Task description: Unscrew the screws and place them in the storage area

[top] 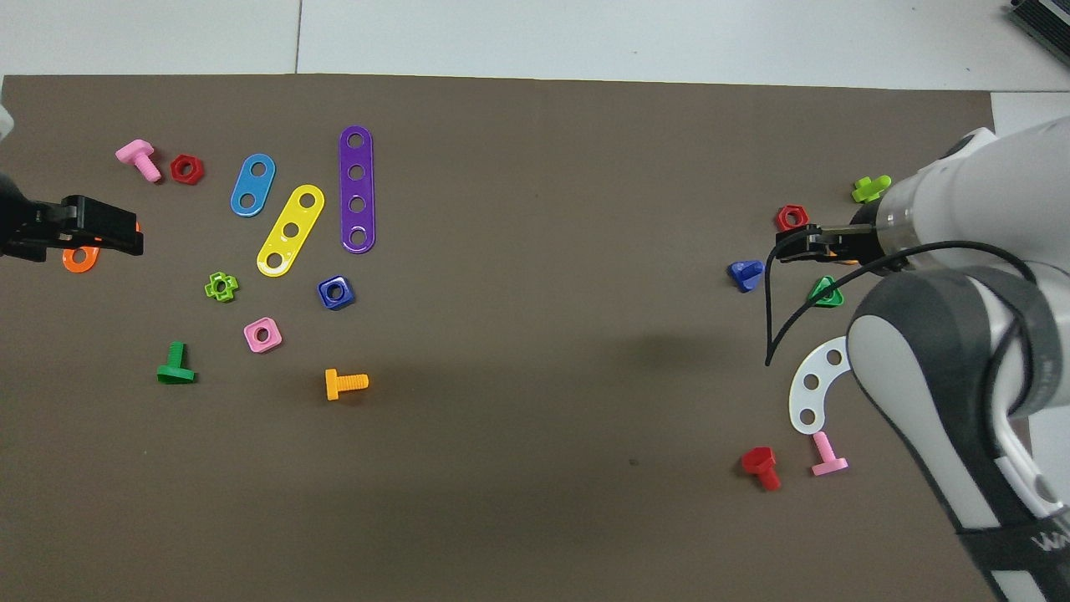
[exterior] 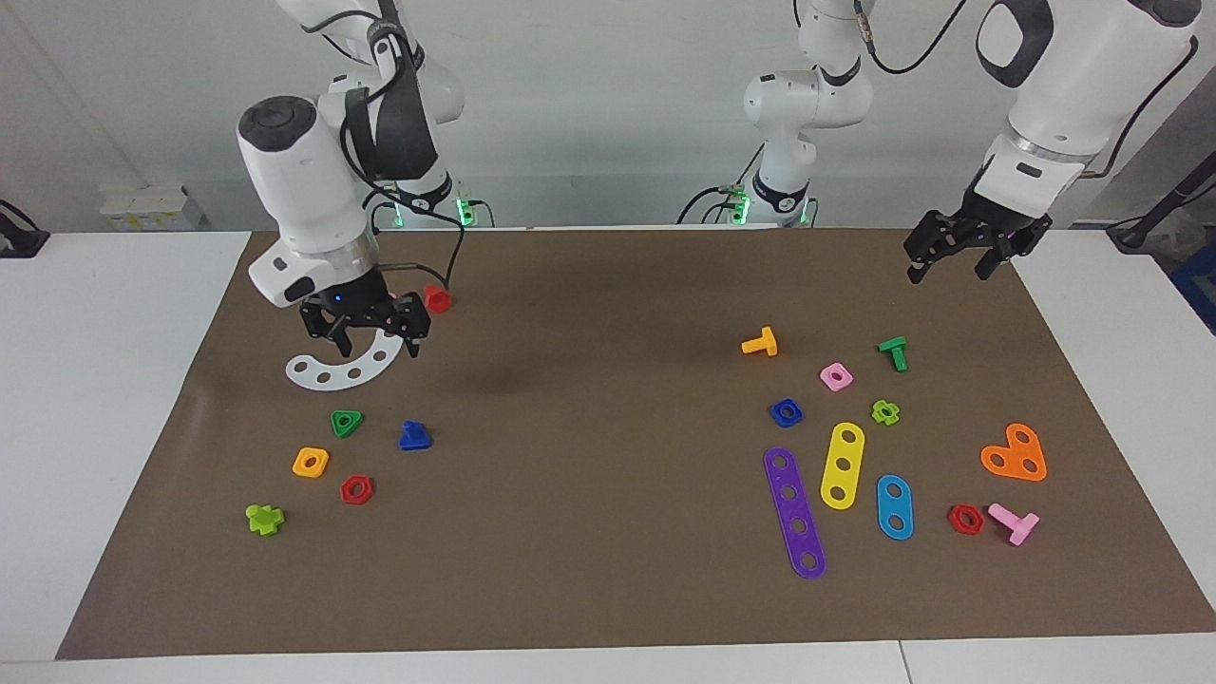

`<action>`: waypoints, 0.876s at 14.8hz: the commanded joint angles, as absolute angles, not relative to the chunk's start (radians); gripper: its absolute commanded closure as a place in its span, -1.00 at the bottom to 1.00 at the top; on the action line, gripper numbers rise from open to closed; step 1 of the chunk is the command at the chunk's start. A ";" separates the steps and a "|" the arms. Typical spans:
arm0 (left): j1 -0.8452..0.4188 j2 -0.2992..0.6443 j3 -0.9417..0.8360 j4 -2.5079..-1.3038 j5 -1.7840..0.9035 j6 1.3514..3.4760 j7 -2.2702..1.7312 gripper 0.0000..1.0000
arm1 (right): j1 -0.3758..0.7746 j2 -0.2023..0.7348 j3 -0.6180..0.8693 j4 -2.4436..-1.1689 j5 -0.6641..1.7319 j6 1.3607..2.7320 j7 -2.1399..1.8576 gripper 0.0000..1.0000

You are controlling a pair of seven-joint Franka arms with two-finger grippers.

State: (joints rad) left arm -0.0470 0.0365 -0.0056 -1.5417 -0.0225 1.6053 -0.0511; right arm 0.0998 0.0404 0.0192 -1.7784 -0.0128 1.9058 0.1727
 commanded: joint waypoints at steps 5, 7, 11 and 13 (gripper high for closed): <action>-0.049 0.012 -0.002 -1.568 -0.002 1.598 -0.058 -1.00 | 0.077 0.048 0.021 -1.585 0.009 1.645 0.149 -1.00; -0.049 0.012 -0.002 -1.568 -0.002 1.598 -0.058 -1.00 | 0.066 0.029 0.023 -1.607 0.009 1.594 0.146 -1.00; -0.049 0.012 -0.002 -1.568 -0.002 1.598 -0.058 -1.00 | 0.067 0.020 0.023 -1.623 0.011 1.598 0.137 -1.00; -0.049 0.012 -0.002 -1.568 -0.002 1.598 -0.058 -1.00 | 0.069 0.020 0.023 -1.623 0.009 1.608 0.138 -1.00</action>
State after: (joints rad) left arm -0.0468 0.0364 -0.0046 -1.5435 -0.0225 1.6049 -0.0513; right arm 0.0853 0.0336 0.0157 -1.6085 -0.0121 1.6009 0.1698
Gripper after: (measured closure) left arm 0.000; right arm 0.000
